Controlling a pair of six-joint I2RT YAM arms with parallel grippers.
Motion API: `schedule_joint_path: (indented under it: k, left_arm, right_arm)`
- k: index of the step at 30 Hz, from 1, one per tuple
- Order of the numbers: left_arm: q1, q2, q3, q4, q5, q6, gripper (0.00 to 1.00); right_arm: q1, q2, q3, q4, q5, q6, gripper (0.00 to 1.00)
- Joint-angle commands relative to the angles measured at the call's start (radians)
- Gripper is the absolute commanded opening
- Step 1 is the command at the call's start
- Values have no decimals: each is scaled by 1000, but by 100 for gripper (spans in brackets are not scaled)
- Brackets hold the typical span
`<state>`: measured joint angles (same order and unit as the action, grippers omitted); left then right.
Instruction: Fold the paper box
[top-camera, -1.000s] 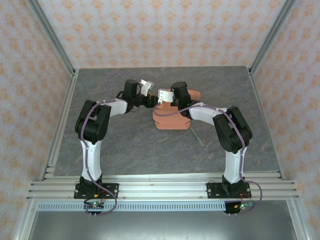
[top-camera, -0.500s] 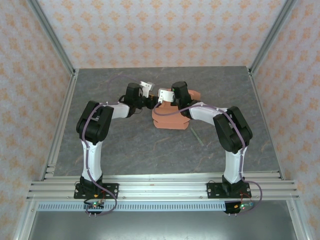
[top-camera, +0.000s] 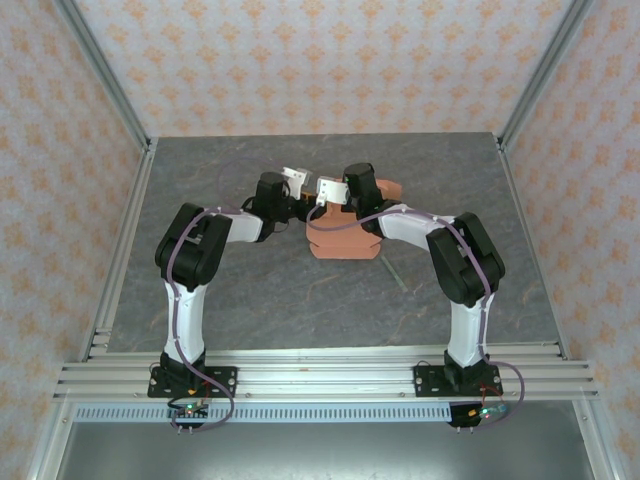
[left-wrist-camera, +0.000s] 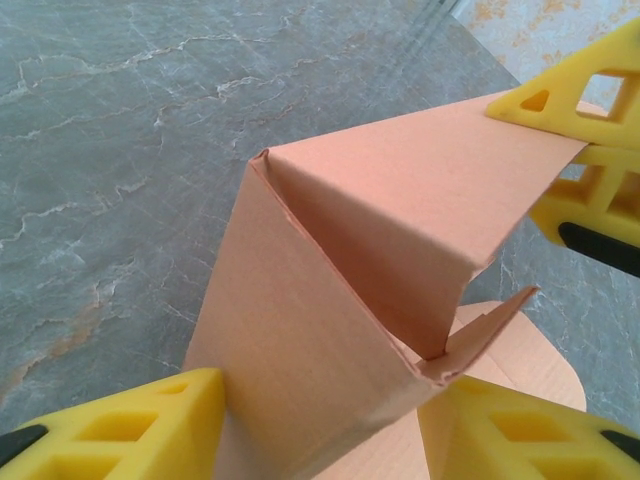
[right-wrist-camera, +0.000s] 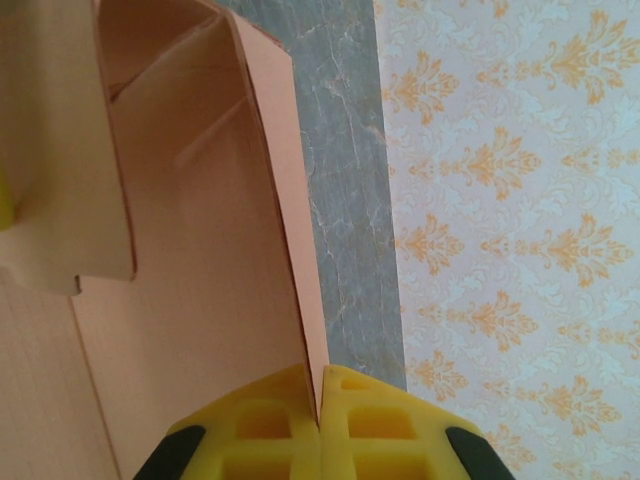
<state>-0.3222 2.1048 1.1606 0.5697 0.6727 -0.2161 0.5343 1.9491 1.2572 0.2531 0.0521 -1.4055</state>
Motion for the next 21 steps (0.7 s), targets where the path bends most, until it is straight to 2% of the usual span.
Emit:
schedule_joint_path:
  k: [1,9,17,21]
  left_arm:
    - [-4,-49,-26,73,-54,-30,54]
    - [-8,-44,-28,93,-68,-48,49]
    - [-13,-29,-2,52,-198,-91,45]
    - [-18,-24,4,52,-204,-98,46]
  right_arm:
    - [16,-31,19,-48,-43,42,0]
    - [16,-31,17,-48,-42,46,0]
    - [24,-34,0,-55,-45,12,0]
    - [31,-21,-19,-9,-7,-30,0]
